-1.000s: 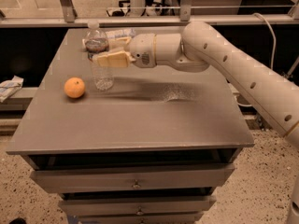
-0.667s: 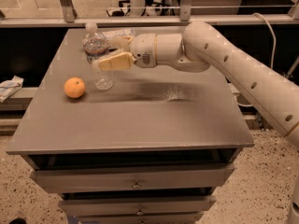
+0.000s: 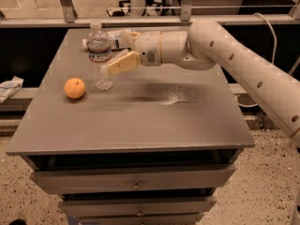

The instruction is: Move water bottle near orange

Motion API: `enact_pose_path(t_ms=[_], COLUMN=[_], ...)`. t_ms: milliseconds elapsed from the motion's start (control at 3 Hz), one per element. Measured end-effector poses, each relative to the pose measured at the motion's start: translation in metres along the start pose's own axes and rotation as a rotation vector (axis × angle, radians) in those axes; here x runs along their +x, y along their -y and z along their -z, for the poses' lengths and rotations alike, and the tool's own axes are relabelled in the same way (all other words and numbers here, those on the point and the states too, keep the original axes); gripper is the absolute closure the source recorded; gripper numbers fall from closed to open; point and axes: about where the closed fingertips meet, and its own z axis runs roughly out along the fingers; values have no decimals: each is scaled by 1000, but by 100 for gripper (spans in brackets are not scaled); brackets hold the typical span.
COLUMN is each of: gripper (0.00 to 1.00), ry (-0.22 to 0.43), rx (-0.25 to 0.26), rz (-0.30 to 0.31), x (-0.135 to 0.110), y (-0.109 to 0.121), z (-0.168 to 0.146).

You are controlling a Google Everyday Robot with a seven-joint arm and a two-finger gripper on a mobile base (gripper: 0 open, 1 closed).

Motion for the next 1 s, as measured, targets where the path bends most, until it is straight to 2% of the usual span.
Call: enact_pose_path(t_ms=[667,1000], gripper=[0,0], ry=[-60,-113], rx=[41,77], rz=[94,138], x=[-22,-32], y=[13,17], z=[59,104])
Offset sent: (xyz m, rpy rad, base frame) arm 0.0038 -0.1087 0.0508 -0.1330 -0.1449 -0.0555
